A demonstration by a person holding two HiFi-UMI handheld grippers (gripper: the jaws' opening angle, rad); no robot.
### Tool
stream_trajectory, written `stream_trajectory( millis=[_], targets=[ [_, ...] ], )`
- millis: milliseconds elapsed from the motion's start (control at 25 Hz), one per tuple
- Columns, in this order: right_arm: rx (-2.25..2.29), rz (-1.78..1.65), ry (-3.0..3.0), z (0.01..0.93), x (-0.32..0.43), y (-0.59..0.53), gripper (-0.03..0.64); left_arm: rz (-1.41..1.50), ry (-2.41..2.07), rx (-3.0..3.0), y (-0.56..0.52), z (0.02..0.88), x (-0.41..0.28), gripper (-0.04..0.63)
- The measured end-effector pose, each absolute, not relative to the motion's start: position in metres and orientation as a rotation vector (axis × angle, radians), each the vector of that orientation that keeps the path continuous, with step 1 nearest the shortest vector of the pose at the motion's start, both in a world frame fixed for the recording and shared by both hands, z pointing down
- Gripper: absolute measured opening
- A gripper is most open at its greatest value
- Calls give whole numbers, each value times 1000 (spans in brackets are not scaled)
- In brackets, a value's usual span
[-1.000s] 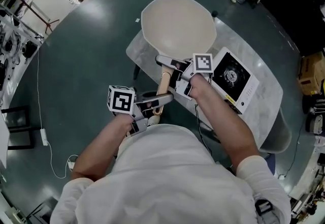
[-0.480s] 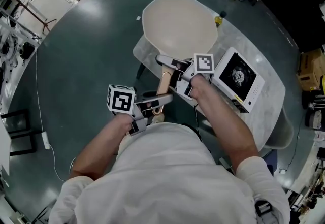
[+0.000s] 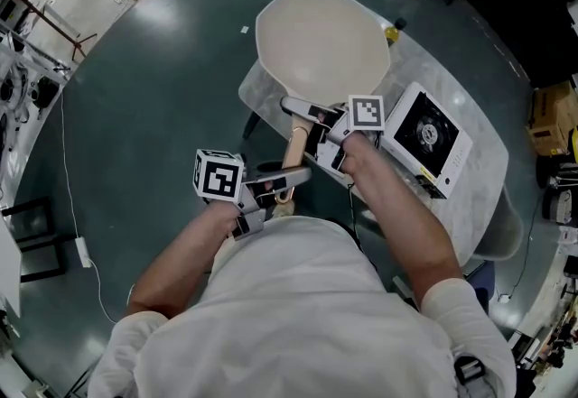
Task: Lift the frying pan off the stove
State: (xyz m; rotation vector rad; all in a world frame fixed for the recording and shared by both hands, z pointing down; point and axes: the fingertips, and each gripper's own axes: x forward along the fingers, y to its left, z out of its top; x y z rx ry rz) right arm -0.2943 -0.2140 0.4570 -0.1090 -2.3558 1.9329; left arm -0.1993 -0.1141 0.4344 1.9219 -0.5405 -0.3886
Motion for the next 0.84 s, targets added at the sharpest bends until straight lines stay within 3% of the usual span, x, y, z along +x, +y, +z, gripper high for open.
stream_trajectory(
  millis=[840],
  targets=[
    [-79,1935,-2372,456,-291,-216,176,-353,-513,1939,-113,434,-199,141]
  ],
)
